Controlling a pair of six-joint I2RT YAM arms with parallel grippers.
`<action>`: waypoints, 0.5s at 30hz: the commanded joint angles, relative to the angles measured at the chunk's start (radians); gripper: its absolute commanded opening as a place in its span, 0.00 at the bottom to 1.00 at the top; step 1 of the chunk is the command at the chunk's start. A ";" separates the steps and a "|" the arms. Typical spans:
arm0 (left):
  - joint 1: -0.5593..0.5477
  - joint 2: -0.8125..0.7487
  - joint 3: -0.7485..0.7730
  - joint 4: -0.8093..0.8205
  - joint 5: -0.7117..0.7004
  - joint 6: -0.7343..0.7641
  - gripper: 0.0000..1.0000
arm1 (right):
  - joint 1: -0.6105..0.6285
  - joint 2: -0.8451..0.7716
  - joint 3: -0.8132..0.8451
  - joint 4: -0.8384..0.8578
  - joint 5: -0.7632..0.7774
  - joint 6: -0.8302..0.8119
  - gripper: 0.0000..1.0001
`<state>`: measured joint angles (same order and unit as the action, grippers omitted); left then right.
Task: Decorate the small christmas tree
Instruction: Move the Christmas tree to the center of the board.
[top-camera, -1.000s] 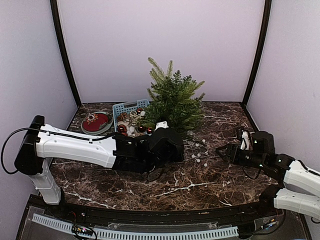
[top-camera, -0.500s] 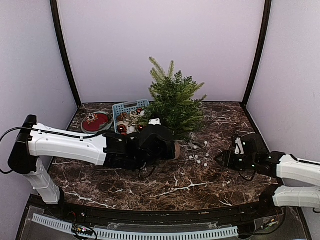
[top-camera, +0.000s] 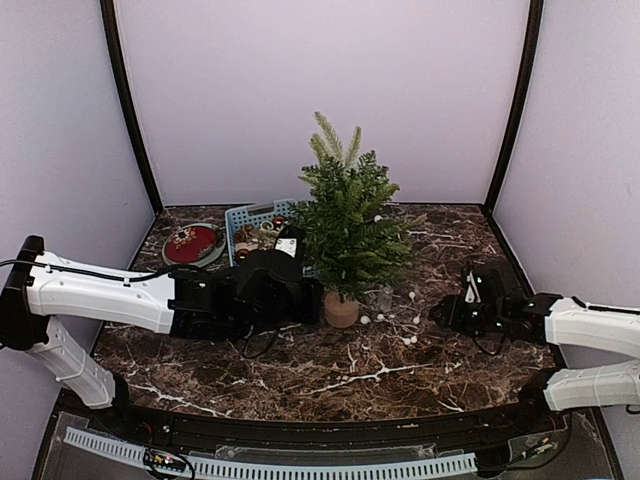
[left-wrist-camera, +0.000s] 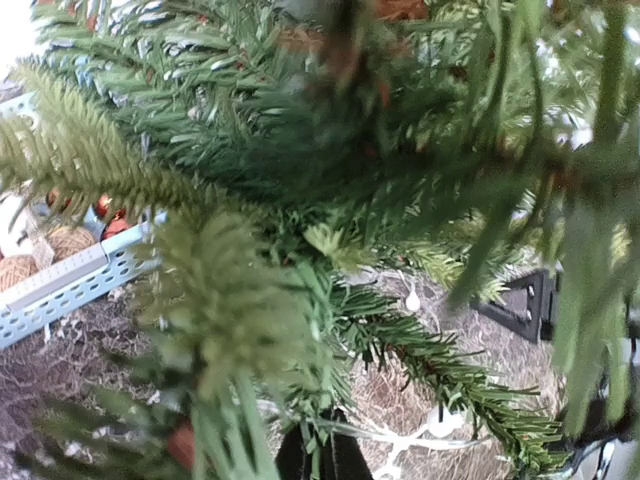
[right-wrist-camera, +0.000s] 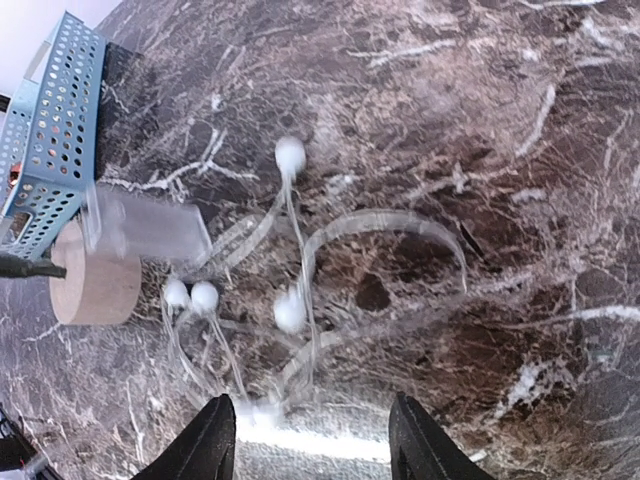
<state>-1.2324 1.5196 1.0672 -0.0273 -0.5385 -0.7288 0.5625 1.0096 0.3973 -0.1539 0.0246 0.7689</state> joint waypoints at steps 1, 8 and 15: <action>0.045 -0.088 -0.054 0.110 0.139 0.145 0.00 | 0.008 0.034 0.062 0.017 0.017 -0.016 0.54; 0.109 -0.137 -0.108 0.124 0.286 0.217 0.00 | 0.031 0.113 0.113 0.004 0.036 -0.032 0.56; 0.133 -0.169 -0.128 0.133 0.316 0.253 0.05 | 0.091 0.263 0.184 -0.017 0.115 -0.067 0.60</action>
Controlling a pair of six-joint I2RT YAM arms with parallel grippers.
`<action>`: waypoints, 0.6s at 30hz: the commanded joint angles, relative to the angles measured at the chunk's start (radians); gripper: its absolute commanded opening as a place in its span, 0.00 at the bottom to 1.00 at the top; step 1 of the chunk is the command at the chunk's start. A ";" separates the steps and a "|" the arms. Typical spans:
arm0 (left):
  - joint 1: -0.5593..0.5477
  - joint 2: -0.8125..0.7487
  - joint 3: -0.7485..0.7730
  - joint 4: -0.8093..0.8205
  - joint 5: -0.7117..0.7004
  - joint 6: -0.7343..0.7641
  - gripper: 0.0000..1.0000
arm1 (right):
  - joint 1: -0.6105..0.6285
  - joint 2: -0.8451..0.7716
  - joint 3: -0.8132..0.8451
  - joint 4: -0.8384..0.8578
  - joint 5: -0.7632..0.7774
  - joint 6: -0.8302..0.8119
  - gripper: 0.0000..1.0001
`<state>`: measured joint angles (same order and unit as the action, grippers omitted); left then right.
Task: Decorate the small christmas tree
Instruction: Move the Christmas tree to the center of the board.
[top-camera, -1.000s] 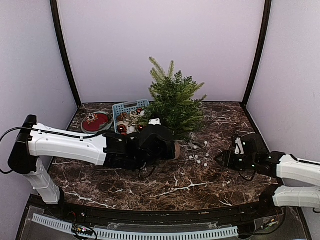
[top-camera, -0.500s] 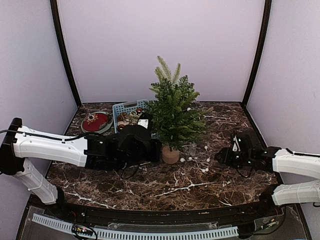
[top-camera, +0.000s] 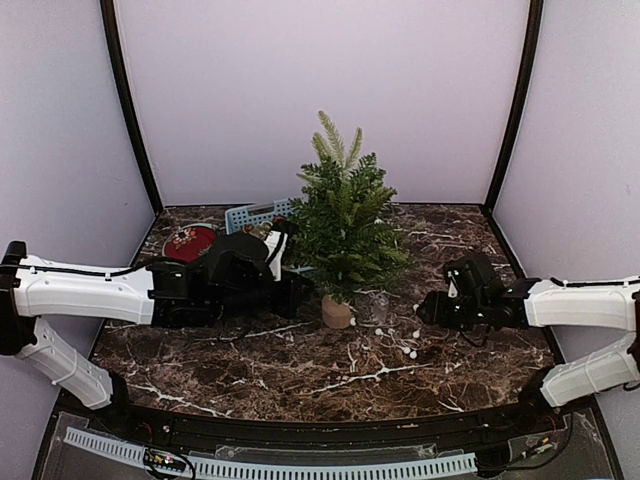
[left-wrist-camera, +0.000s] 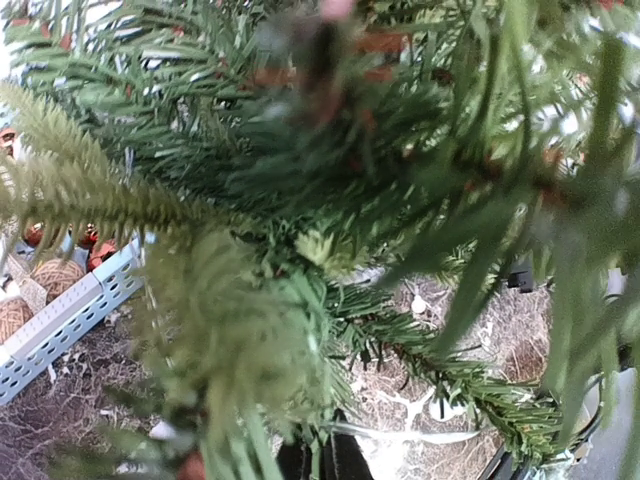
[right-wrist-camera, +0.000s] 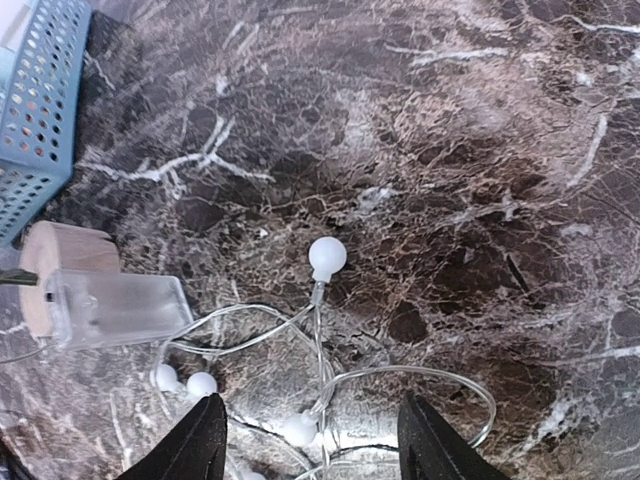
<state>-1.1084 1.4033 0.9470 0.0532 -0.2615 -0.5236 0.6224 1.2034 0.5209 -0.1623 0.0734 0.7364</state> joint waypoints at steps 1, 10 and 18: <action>0.010 -0.056 -0.007 0.050 0.038 0.049 0.08 | 0.037 0.098 0.078 -0.019 0.088 -0.046 0.60; 0.009 -0.122 -0.026 -0.004 0.024 0.037 0.43 | 0.046 0.278 0.188 -0.057 0.166 -0.150 0.51; 0.010 -0.222 -0.064 -0.046 0.000 0.003 0.61 | 0.049 0.379 0.226 -0.036 0.137 -0.186 0.42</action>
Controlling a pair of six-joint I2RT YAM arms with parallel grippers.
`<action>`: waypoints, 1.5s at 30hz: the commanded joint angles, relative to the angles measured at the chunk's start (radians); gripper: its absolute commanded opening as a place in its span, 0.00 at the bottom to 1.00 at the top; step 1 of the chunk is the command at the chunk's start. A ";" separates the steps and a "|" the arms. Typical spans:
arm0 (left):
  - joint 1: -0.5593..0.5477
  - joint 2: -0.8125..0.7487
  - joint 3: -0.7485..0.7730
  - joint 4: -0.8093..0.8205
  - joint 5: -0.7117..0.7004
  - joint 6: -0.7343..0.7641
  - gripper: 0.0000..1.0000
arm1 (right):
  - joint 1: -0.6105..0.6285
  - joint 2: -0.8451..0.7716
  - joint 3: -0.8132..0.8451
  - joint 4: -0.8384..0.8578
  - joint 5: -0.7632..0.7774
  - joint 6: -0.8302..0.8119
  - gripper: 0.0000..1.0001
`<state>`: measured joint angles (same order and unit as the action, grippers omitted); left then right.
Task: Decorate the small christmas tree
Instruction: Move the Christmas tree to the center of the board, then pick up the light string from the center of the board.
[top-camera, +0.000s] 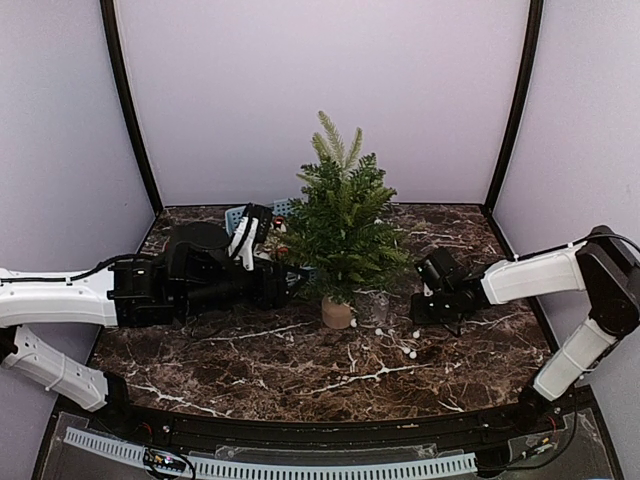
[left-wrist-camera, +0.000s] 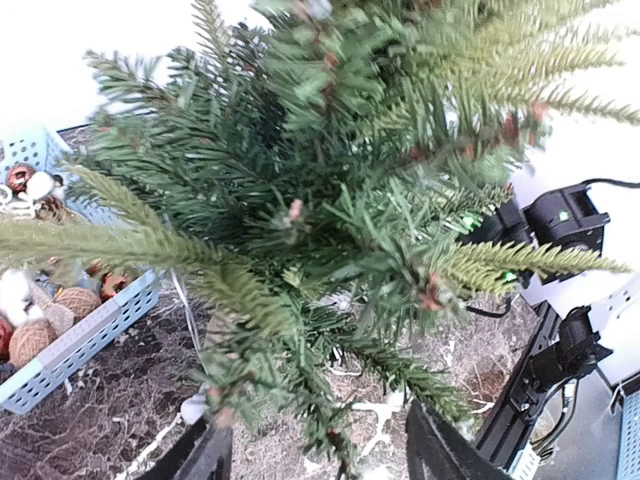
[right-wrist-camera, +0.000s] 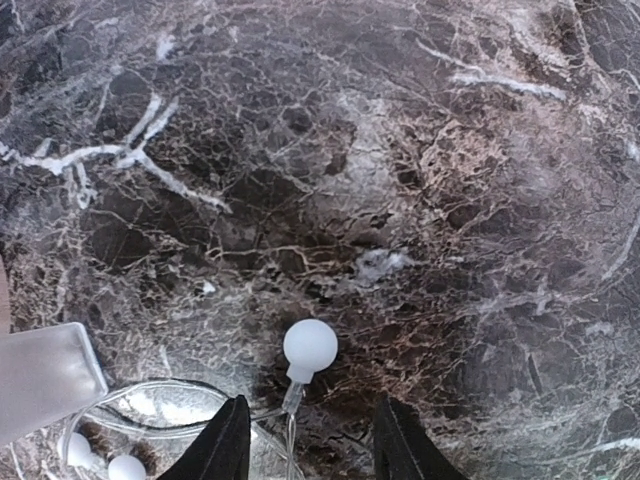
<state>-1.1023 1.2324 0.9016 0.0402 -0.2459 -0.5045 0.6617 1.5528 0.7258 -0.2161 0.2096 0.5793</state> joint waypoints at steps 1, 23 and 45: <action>0.004 -0.057 -0.018 -0.060 -0.016 -0.017 0.62 | 0.011 0.042 0.021 0.022 0.004 -0.026 0.40; -0.001 -0.135 0.169 -0.264 0.128 0.125 0.74 | -0.042 -0.562 -0.028 -0.302 0.273 0.157 0.00; -0.335 0.227 0.629 -0.205 0.116 0.332 0.74 | -0.050 -0.727 0.589 -0.422 -0.043 0.058 0.00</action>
<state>-1.4162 1.4189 1.4658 -0.2241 -0.1108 -0.1913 0.6167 0.8196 1.2861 -0.6891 0.3279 0.6449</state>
